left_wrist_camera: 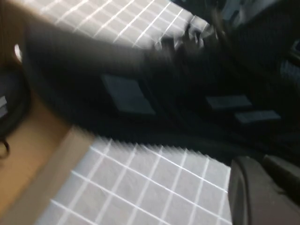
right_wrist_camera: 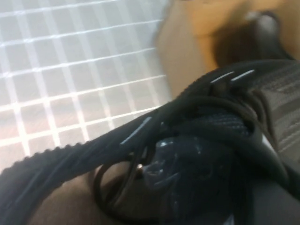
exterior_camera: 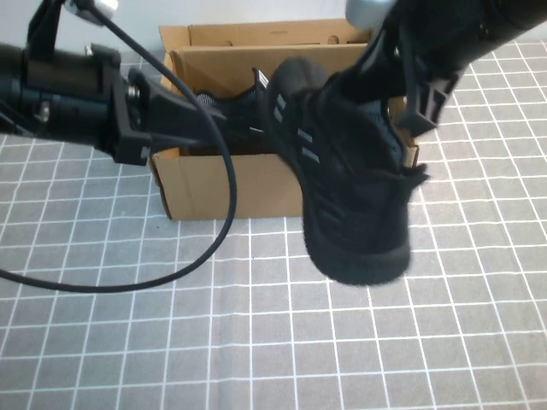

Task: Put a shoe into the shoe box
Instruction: Hand over the shoe

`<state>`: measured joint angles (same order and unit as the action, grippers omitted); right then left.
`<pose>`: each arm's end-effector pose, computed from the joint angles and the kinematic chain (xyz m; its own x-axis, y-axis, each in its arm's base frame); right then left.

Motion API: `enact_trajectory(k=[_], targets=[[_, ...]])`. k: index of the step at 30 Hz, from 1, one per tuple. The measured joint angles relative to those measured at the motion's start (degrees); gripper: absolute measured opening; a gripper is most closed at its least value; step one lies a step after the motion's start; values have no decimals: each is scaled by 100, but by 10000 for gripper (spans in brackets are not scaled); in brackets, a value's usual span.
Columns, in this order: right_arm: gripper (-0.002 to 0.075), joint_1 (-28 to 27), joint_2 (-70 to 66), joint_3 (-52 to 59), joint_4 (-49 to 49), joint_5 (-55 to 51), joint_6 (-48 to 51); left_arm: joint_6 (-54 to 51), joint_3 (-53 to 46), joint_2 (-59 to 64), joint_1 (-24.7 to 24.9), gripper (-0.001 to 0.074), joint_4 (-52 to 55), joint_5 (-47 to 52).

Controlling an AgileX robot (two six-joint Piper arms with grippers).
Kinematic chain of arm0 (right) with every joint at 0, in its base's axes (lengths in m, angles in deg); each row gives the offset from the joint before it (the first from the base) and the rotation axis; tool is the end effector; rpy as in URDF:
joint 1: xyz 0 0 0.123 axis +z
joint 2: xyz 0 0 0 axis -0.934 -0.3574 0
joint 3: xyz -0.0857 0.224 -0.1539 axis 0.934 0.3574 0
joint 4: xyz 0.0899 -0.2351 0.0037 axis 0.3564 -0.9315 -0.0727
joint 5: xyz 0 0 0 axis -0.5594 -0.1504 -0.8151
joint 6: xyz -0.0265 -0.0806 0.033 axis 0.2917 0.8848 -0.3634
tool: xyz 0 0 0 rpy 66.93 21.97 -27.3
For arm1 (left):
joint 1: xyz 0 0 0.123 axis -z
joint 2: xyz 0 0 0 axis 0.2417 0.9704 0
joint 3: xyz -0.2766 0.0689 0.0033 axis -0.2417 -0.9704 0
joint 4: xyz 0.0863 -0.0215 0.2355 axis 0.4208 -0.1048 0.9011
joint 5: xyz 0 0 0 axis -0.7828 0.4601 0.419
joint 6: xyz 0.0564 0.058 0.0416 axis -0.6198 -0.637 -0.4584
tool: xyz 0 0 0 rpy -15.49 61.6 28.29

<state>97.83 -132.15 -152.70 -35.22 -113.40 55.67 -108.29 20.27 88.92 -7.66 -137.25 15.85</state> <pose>0.2820 0.1869 0.4298 -0.0641 -0.7691 -0.6359 -0.9185 0.2946 -0.2637 0.2699 -0.1053 0.3690 -0.3154 0.3805 -0.8693 0.9181 0.3542 -0.1780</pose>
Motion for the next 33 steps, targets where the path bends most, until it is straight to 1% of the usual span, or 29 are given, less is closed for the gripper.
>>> enact_trajectory(k=[3,5,10,11,13,16,21,28,33], targets=[[-6,0,0,-12,215,-318,768,-407,181,11,0,84,-14,57],[-6,0,0,-22,318,-462,1214,-602,273,11,0,144,-50,83],[-6,0,0,-22,512,-533,2033,-1318,361,11,0,341,-368,94],[-6,0,0,-22,533,-533,2183,-1448,361,11,0,373,-426,94],[-6,0,0,-22,585,-533,2457,-1700,366,11,55,410,-483,94],[-6,0,0,-22,668,-533,2686,-1941,366,11,268,428,-488,94],[-6,0,0,-22,757,-533,2771,-2210,375,197,644,435,-510,119],[-6,0,0,-22,757,-533,2792,-2574,375,678,684,436,-533,98],[-6,0,0,-22,846,-533,2911,-2820,375,921,771,436,-798,83]])
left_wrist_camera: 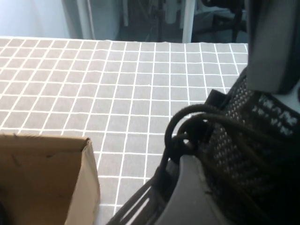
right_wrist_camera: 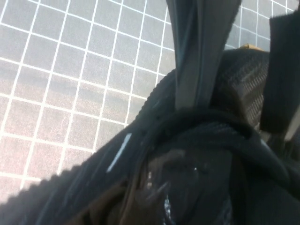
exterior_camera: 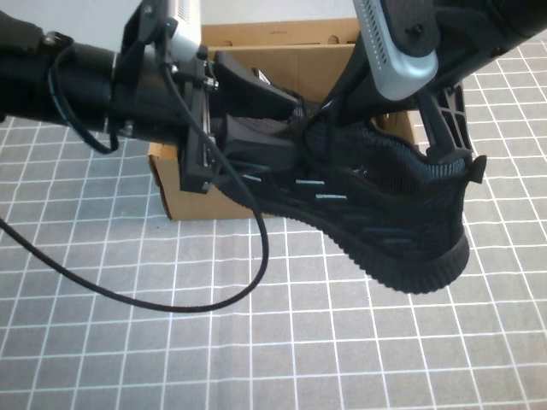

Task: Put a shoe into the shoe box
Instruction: Hand over the shoe

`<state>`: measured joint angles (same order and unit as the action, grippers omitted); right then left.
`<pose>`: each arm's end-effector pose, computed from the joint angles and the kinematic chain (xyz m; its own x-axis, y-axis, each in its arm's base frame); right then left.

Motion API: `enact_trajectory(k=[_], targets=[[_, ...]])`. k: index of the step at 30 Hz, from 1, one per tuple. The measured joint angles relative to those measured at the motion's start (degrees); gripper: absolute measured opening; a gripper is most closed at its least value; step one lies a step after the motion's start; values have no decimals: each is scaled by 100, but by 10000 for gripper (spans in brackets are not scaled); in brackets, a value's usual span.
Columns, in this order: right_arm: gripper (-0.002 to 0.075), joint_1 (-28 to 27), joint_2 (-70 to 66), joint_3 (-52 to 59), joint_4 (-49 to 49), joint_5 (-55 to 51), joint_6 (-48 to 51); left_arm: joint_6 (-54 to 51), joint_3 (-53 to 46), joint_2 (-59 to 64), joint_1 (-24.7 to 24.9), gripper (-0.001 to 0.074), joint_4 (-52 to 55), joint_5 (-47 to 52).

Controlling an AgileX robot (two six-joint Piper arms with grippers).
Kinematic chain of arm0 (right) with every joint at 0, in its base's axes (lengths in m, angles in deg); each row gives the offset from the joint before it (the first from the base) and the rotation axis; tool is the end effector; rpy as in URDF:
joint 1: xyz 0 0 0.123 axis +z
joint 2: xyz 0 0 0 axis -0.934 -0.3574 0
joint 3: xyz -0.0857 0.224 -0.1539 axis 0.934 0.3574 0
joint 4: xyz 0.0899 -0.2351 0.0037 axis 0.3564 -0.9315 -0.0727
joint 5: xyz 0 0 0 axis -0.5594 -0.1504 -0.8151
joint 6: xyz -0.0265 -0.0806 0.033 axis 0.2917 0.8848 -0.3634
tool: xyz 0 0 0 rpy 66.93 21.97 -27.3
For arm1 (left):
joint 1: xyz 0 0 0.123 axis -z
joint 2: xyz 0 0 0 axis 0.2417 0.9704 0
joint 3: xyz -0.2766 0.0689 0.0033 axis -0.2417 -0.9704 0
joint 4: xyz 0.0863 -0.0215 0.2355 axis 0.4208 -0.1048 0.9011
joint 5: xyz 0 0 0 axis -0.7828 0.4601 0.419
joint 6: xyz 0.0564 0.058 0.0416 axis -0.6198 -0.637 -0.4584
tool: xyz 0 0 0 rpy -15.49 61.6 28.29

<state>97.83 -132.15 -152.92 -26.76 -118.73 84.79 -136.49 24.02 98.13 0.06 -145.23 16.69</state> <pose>0.2685 0.1940 0.4310 0.3871 -0.7483 -0.5387 -0.8888 -0.1474 -0.4339 0.2920 -0.1556 0.3497 0.1032 0.3793 -0.9195 0.9921 0.0272 0.1226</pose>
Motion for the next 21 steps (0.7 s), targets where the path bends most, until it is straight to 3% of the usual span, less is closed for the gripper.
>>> enact_trajectory(k=[17,21], targets=[[-5,0,-223,-11,0,-11,52,-248,4,413,532,434,-62,-41],[-5,0,-236,-11,-10,-36,52,-248,13,502,532,372,-76,-41]])
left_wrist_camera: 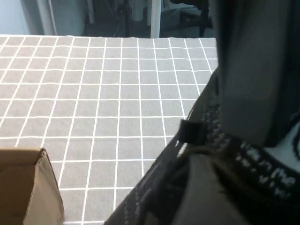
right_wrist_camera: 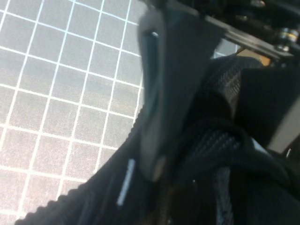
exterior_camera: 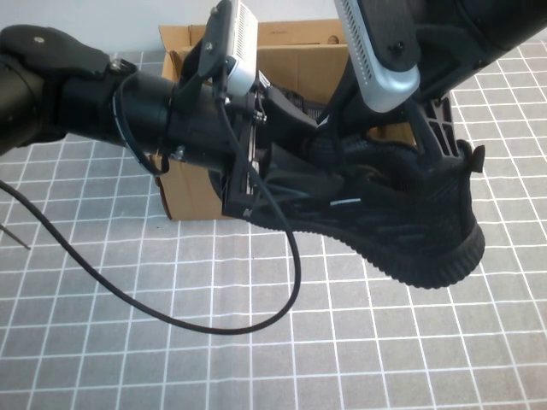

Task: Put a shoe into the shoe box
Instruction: Hand over the shoe, then place the shoe in the shoe box

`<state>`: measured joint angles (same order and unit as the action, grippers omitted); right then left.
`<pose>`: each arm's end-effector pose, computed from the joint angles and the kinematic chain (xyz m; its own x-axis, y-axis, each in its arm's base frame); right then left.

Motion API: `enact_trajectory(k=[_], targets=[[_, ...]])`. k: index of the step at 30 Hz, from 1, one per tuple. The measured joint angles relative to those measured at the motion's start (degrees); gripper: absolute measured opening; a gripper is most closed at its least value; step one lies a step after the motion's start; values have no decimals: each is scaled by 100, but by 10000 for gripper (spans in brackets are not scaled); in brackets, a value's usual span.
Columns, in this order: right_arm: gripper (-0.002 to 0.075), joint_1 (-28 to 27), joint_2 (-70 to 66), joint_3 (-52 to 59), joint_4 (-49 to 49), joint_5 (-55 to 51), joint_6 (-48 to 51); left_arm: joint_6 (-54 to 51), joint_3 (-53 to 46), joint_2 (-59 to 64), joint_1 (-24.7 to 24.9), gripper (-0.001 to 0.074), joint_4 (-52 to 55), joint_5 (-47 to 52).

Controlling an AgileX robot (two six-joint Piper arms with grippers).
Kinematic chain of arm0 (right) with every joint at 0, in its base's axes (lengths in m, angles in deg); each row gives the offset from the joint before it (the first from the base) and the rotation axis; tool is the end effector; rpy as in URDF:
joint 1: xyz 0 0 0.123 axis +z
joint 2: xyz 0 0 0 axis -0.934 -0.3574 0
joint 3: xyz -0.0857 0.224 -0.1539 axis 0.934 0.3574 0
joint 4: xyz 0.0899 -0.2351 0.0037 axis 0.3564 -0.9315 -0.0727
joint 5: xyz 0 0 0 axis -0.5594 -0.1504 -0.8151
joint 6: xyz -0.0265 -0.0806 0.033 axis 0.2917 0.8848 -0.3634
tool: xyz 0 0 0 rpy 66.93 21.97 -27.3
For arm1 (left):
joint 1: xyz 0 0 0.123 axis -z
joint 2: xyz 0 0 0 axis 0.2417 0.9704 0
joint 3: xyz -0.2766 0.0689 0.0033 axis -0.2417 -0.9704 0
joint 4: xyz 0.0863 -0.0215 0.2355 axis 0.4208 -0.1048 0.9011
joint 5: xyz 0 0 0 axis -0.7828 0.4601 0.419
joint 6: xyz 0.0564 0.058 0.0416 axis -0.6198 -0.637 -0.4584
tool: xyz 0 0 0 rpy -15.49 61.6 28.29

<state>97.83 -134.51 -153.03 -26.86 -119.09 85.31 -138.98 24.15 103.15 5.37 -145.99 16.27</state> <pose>0.2790 0.1996 0.4174 0.3766 -0.7587 -0.5316 -0.9009 -0.1663 -0.4009 0.2949 -0.1886 0.3223 0.1020 0.3815 -0.9187 0.9941 -0.0732 0.0800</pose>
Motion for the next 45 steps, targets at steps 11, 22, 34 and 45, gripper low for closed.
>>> enact_trajectory(k=[11,22,34,45], targets=[[29,0,-40,0,-11,13,-305,56,32,34,0,33,19,-309],[413,-4,351,-548,-659,67,-2196,639,118,118,0,29,632,-914],[4,-4,1286,-153,-2656,71,-5618,1701,1887,205,0,28,1685,-1221],[-15,-4,2607,1829,-2668,60,-6658,1532,2503,1033,0,28,2031,-1753]])
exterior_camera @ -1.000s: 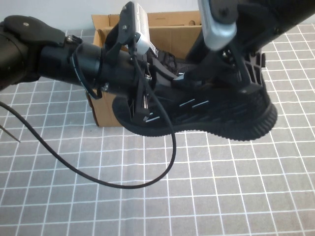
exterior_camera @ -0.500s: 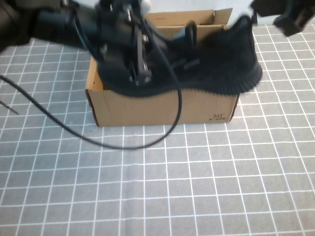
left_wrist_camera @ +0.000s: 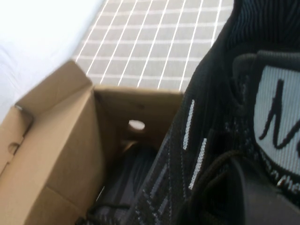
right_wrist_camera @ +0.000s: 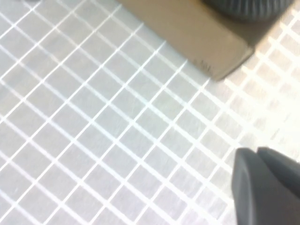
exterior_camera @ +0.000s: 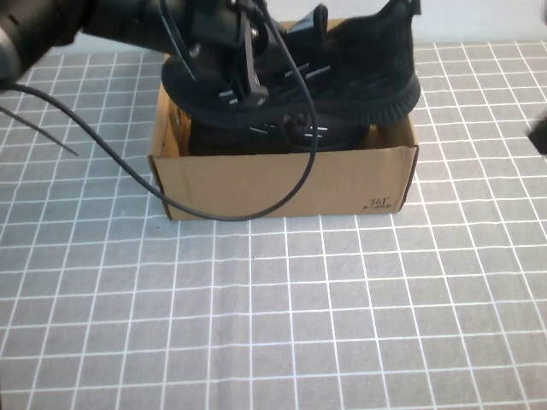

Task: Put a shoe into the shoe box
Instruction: Place the shoe in the shoe box

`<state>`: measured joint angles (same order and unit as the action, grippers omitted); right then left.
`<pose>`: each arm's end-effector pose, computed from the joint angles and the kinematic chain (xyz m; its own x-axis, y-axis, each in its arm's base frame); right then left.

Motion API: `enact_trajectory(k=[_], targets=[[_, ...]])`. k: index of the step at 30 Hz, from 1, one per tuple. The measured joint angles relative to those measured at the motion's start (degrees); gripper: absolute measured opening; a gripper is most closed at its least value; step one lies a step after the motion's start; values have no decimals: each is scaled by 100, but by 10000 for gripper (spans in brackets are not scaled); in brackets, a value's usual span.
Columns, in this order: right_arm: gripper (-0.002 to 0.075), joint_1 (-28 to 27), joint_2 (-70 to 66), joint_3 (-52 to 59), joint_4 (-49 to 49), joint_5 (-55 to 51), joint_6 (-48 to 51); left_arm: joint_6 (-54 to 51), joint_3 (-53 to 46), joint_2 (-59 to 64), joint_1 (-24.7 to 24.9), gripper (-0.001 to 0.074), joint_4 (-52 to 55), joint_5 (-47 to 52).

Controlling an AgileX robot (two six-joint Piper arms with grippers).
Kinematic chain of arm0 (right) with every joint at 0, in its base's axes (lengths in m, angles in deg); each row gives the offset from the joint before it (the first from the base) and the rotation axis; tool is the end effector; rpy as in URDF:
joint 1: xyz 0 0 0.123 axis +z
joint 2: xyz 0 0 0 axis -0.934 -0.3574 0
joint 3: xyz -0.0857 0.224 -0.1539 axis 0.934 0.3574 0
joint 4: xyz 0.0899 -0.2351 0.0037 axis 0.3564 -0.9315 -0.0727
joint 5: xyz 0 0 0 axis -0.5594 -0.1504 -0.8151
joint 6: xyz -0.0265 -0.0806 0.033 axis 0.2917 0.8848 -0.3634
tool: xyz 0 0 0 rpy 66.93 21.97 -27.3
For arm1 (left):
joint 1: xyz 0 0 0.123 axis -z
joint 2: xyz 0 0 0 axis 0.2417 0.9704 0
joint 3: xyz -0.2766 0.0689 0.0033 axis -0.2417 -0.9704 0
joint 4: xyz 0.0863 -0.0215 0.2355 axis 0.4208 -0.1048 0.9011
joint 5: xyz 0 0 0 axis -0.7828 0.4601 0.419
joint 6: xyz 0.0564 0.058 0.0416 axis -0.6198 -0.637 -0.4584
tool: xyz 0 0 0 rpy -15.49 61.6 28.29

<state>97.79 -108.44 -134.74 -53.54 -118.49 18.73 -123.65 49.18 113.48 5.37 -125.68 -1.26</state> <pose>0.1850 0.1035 0.4440 -0.5458 -0.5568 -0.6261 -0.6321 0.7642 -0.1285 0.3819 -0.1924 0.3600 0.1679 0.5891 -0.7904 0.9058 0.2242 0.3595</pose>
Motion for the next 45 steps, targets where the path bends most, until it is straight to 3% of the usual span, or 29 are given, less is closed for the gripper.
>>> enact_trajectory(k=[15,45], targets=[[-16,0,2064,1721,0,252,-397,-329,5,704,0,27,-100,-631],[-16,0,2181,1794,-23,436,-412,-422,120,1102,0,27,-639,-607]])
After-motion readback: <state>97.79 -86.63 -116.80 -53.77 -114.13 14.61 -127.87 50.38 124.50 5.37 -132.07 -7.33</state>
